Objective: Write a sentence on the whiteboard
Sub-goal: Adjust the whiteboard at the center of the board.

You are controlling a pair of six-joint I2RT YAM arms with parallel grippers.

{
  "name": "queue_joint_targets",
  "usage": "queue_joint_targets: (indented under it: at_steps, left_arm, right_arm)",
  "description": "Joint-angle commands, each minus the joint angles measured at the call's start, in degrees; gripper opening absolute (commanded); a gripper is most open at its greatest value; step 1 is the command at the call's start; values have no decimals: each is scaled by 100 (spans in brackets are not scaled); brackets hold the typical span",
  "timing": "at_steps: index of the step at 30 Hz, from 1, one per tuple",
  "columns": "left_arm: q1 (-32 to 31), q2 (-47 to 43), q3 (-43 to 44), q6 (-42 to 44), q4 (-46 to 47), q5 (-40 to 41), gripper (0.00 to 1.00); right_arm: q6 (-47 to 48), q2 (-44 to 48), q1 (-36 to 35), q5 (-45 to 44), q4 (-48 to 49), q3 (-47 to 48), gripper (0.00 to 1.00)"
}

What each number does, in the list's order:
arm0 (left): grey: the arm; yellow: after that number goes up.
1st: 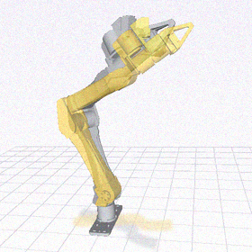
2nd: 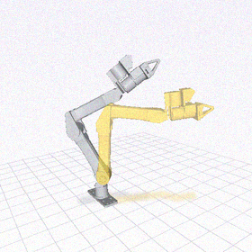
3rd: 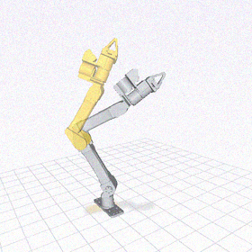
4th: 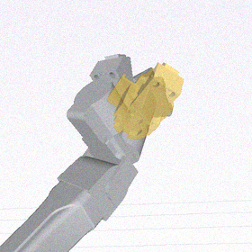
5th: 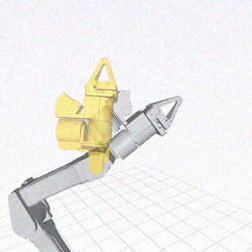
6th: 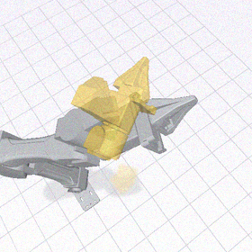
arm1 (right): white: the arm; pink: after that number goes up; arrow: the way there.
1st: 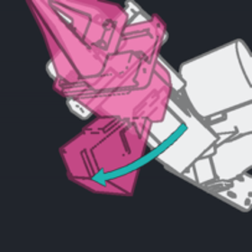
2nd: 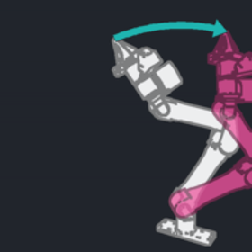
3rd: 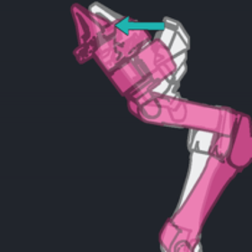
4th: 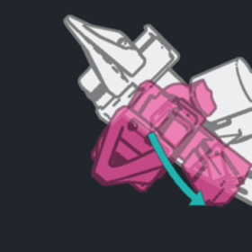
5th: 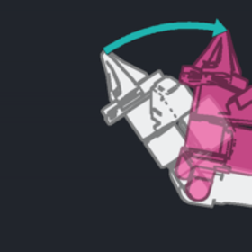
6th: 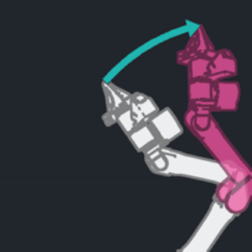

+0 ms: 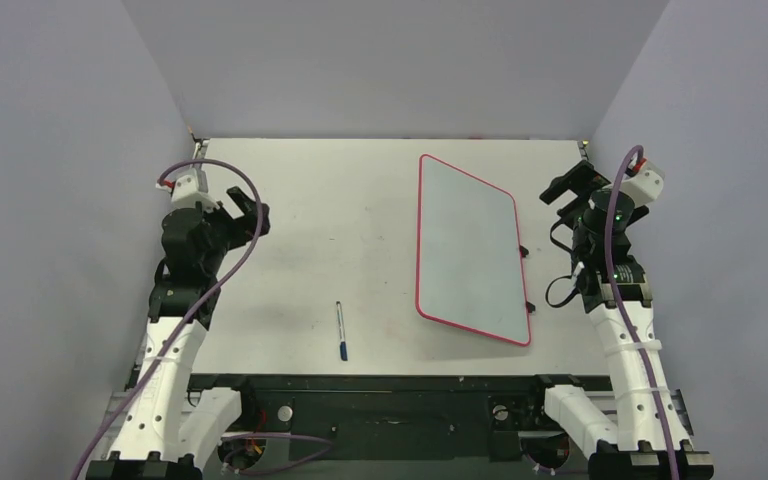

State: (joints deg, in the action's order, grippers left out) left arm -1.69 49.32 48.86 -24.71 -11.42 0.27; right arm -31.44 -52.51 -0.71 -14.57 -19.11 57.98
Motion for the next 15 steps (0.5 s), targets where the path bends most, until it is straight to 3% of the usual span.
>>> queue_joint_targets:
  at_steps: [1,5,7,15]
  left_arm:
    - [6,-490,-70,-494,-1437,-414,93]
    - [-104,-713,-90,-565,-2271,-258,91]
    - [-157,-745,-115,-600,-2586,-287,87]
    - [-630,-1154,-498,-632,-2800,-97,79]
  right_arm:
    - [-347,203,36,316,-582,178,98]
    - [-231,311,36,59,-1532,310,99]
    - [-290,430,31,-605,-2012,306,97]
    - [-779,1021,44,-1846,-2852,-526,91]
